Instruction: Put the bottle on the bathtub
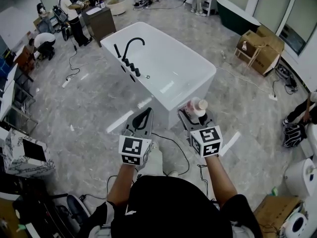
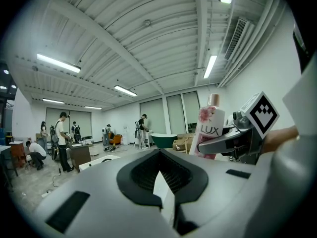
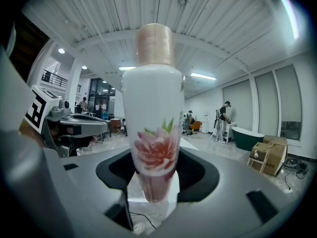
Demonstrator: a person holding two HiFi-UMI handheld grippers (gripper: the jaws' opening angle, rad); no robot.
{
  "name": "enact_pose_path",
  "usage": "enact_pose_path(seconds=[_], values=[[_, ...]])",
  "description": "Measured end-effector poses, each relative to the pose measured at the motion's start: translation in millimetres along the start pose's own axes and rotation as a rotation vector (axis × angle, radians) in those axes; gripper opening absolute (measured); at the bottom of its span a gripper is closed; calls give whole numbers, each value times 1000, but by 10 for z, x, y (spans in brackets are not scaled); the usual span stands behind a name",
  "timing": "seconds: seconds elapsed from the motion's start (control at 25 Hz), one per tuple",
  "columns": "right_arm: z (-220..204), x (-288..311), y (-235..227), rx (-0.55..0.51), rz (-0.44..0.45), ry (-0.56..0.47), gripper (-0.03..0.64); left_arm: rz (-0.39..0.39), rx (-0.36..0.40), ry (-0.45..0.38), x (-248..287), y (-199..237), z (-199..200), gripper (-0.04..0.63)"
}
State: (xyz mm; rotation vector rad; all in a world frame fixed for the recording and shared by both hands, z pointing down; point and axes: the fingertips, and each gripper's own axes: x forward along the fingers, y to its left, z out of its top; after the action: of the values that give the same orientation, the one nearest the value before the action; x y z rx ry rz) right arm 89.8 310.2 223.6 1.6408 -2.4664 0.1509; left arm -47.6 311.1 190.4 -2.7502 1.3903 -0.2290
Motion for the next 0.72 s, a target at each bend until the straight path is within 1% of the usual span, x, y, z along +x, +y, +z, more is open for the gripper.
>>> enact_pose_path(seconds=[0.36, 0.72], values=[[55, 158, -180, 7, 5, -11, 245, 13, 7, -15, 218, 62, 58, 12], [133, 635, -433, 11, 14, -3, 245, 13, -5, -8, 701, 331, 62, 12]])
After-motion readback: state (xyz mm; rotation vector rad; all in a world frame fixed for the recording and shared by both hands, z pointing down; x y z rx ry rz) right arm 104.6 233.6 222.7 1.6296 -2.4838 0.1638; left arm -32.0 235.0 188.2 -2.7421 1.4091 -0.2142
